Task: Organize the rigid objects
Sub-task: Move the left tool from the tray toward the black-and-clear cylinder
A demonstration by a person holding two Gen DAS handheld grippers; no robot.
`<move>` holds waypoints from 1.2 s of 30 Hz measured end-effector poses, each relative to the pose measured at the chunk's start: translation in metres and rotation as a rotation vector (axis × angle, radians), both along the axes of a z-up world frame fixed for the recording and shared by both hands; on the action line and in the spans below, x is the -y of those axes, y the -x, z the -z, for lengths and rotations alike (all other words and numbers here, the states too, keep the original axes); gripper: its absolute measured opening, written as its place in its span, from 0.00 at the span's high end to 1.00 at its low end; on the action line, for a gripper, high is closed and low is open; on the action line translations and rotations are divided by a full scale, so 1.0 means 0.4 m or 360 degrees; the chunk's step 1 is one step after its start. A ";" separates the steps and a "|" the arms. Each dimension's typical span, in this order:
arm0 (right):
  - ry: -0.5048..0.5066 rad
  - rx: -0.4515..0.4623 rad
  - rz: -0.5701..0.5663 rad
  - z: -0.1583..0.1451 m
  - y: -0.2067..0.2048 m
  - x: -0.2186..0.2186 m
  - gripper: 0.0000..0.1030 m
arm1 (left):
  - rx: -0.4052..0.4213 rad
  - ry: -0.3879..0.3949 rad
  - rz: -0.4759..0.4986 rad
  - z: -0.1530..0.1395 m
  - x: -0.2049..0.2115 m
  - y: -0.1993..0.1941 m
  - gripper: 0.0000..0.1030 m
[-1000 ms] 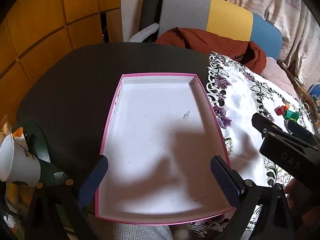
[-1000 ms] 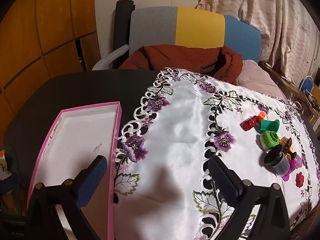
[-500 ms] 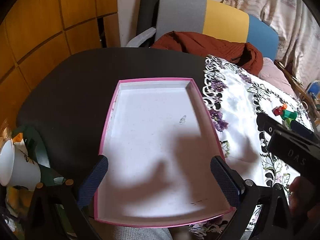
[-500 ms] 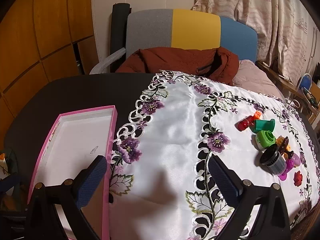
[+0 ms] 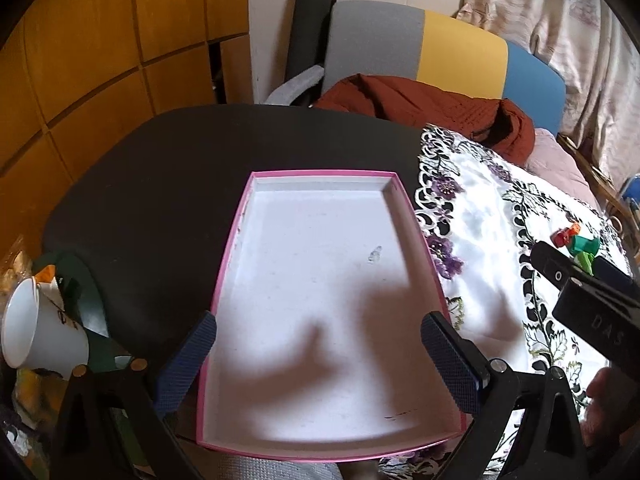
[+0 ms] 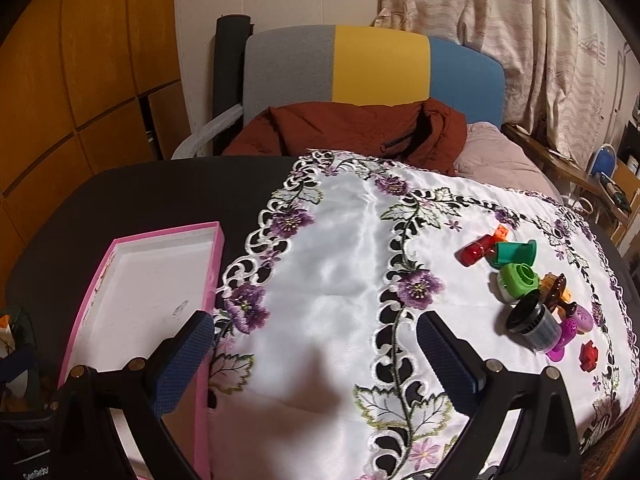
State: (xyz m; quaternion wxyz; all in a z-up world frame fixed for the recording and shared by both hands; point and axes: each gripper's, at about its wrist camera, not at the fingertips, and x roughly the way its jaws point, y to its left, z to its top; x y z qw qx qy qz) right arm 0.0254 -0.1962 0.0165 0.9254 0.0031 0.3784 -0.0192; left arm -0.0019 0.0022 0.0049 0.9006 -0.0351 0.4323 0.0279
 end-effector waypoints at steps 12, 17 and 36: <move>0.0053 0.0026 0.0047 -0.018 0.012 0.028 0.00 | 0.0011 -0.0011 0.0093 -0.004 0.050 -0.002 0.00; 0.0075 0.0021 0.0111 -0.019 0.019 0.068 0.00 | -0.0020 0.0097 0.0158 -0.002 0.070 -0.014 0.00; -0.0077 -0.0141 0.0405 0.027 0.036 0.287 0.08 | -0.0046 0.0112 0.0555 0.005 0.265 -0.011 0.00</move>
